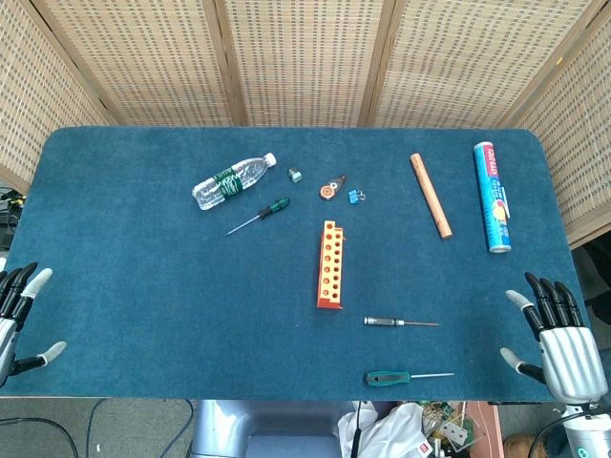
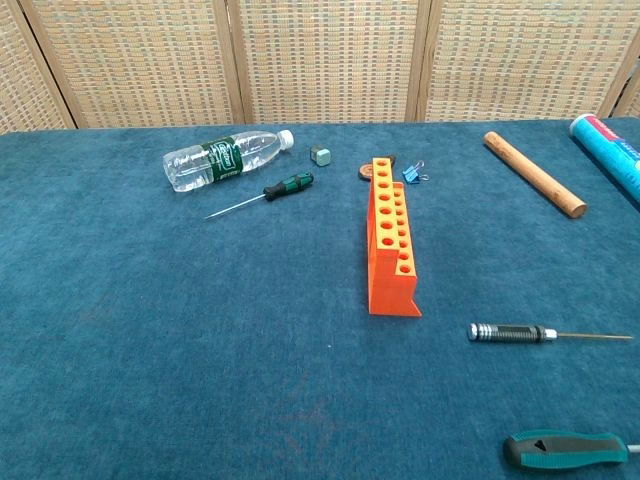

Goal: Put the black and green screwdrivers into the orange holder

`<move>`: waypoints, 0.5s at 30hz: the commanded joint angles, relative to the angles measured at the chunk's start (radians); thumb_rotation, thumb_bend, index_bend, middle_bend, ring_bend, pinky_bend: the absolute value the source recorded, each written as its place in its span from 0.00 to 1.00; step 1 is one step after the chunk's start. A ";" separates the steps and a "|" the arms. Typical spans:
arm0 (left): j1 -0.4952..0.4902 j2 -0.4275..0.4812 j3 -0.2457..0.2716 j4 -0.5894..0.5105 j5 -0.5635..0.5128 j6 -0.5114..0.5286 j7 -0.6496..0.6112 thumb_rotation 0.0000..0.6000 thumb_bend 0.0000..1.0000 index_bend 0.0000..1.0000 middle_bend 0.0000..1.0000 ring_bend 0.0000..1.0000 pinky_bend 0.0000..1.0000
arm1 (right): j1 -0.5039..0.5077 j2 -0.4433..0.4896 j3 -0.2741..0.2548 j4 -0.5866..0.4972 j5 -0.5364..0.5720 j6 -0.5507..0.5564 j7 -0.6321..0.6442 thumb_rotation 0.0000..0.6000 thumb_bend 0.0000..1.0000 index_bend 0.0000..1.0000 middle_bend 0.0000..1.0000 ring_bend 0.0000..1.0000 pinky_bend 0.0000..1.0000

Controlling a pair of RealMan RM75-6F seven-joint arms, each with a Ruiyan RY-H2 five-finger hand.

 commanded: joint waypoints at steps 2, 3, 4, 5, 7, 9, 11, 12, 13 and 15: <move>0.004 0.000 0.000 -0.003 -0.001 0.005 0.003 1.00 0.00 0.00 0.00 0.00 0.00 | 0.010 0.000 -0.009 0.002 0.007 -0.033 0.010 1.00 0.00 0.17 0.00 0.00 0.00; 0.004 0.000 0.000 -0.005 0.000 0.007 0.003 1.00 0.00 0.00 0.00 0.00 0.00 | 0.012 0.001 -0.011 0.002 0.008 -0.040 0.014 1.00 0.00 0.17 0.00 0.00 0.00; 0.006 0.000 0.000 -0.007 0.001 0.010 0.004 1.00 0.00 0.00 0.00 0.00 0.00 | 0.017 0.003 -0.013 0.001 0.009 -0.051 0.022 1.00 0.00 0.17 0.00 0.00 0.00; 0.007 0.001 0.000 -0.008 0.002 0.012 0.005 1.00 0.00 0.00 0.00 0.00 0.00 | 0.021 0.004 -0.015 0.000 0.009 -0.060 0.029 1.00 0.00 0.17 0.00 0.00 0.00; 0.008 0.000 0.000 -0.009 0.005 0.017 0.008 1.00 0.00 0.00 0.00 0.00 0.00 | 0.031 0.005 -0.018 -0.003 0.010 -0.082 0.047 1.00 0.00 0.19 0.00 0.00 0.00; 0.009 -0.001 -0.001 -0.010 0.006 0.019 0.011 1.00 0.00 0.00 0.00 0.00 0.00 | 0.051 0.003 -0.019 -0.006 0.010 -0.116 0.073 1.00 0.00 0.23 0.00 0.00 0.00; 0.007 -0.002 -0.001 -0.011 0.002 0.014 0.014 1.00 0.00 0.00 0.00 0.00 0.00 | 0.076 -0.004 -0.016 -0.007 0.013 -0.155 0.088 1.00 0.00 0.27 0.00 0.00 0.00; 0.005 -0.003 -0.003 -0.011 -0.003 0.008 0.016 1.00 0.00 0.00 0.00 0.00 0.00 | 0.094 -0.011 -0.010 -0.009 0.017 -0.182 0.097 1.00 0.01 0.29 0.00 0.00 0.00; 0.004 -0.004 -0.004 -0.011 -0.008 0.003 0.019 1.00 0.00 0.00 0.00 0.00 0.00 | 0.111 -0.019 -0.004 -0.011 0.024 -0.207 0.102 1.00 0.02 0.31 0.00 0.00 0.00; 0.000 -0.005 -0.007 -0.012 -0.018 -0.006 0.023 1.00 0.00 0.00 0.00 0.00 0.00 | 0.144 -0.033 0.006 -0.016 0.038 -0.259 0.095 1.00 0.04 0.33 0.00 0.00 0.00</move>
